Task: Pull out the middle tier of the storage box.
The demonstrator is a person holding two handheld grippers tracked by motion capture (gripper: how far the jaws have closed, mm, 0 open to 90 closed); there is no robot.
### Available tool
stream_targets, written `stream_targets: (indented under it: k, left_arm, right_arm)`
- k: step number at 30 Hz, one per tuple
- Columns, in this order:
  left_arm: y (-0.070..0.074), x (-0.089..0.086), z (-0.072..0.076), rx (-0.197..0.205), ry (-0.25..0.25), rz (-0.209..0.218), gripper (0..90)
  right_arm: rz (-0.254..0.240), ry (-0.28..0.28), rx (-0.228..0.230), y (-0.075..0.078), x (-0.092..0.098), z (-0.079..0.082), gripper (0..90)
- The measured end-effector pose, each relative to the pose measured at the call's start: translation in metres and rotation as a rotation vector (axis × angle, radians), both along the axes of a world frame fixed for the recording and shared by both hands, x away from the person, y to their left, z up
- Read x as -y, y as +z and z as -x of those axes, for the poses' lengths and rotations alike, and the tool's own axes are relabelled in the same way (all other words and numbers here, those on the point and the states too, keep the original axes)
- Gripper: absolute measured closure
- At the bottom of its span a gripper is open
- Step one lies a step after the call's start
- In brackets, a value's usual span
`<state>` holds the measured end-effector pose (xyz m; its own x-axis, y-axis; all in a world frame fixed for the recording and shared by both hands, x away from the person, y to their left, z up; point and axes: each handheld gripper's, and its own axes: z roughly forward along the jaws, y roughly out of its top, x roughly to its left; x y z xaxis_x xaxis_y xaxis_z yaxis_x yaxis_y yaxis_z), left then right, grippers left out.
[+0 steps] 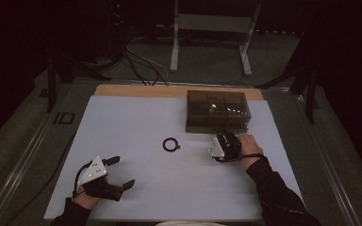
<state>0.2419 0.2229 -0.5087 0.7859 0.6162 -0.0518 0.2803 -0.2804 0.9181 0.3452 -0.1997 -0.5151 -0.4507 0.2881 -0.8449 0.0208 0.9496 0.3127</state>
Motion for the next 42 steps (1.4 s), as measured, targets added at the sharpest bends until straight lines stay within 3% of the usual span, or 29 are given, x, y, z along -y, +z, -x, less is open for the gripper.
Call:
stream_targets:
  k: [3,6,8,15,17,18,19,24,26,27,29,33,37,42]
  left_arm:
    - [0.000,0.000,0.000,-0.001,0.000,0.000,0.9]
    - [0.000,0.000,0.000,0.000,0.000,0.000,0.9]
    - [0.000,0.000,0.000,-0.001,0.001,0.000,0.9]
    - [0.000,0.000,0.000,-0.001,0.000,0.000,0.9]
    - [0.000,0.000,0.000,-0.002,0.001,-0.001,0.9]
    - [0.000,0.000,0.000,-0.003,0.000,-0.001,0.9]
    - [0.000,0.000,0.000,-0.002,0.000,-0.002,0.9]
    - [0.000,0.000,0.000,-0.003,0.000,-0.001,0.9]
    - [0.000,0.000,0.000,-0.003,0.000,-0.001,0.9]
    - [0.000,0.000,0.000,-0.004,0.000,0.000,0.9]
    - [0.000,0.000,0.000,-0.003,0.000,0.000,0.9]
    - [0.000,0.000,0.000,-0.003,0.000,-0.002,0.9]
    - [0.000,0.000,0.000,-0.002,-0.001,-0.002,0.9]
    - [0.000,0.000,0.000,-0.002,-0.001,-0.002,0.9]
  right_arm:
    - [-0.052,0.019,-0.077,0.011,0.005,-0.002,68.3]
    - [-0.063,0.013,-0.091,0.017,0.009,-0.003,68.1]
    - [-0.090,0.027,-0.137,0.024,0.016,-0.006,63.5]
    - [-0.173,0.074,-0.294,0.041,0.036,-0.014,60.3]
    - [-0.179,0.079,-0.297,0.043,0.039,-0.015,60.0]
    - [-0.195,0.095,-0.336,0.046,0.045,-0.018,57.9]
    - [-0.201,0.101,-0.347,0.048,0.048,-0.019,57.7]
    - [-0.233,0.137,-0.456,0.057,0.057,-0.021,41.7]
    - [-0.235,0.137,-0.470,0.058,0.058,-0.022,37.8]
    - [-0.236,0.131,-0.506,0.060,0.060,-0.025,26.3]
    - [-0.245,0.124,-0.561,0.062,0.061,-0.028,15.1]
    - [-0.245,0.115,-0.639,0.066,0.062,-0.032,9.6]
    - [-0.267,0.155,-0.654,0.070,0.063,-0.034,9.1]
    - [-0.249,0.190,-0.670,0.073,0.066,-0.036,9.5]
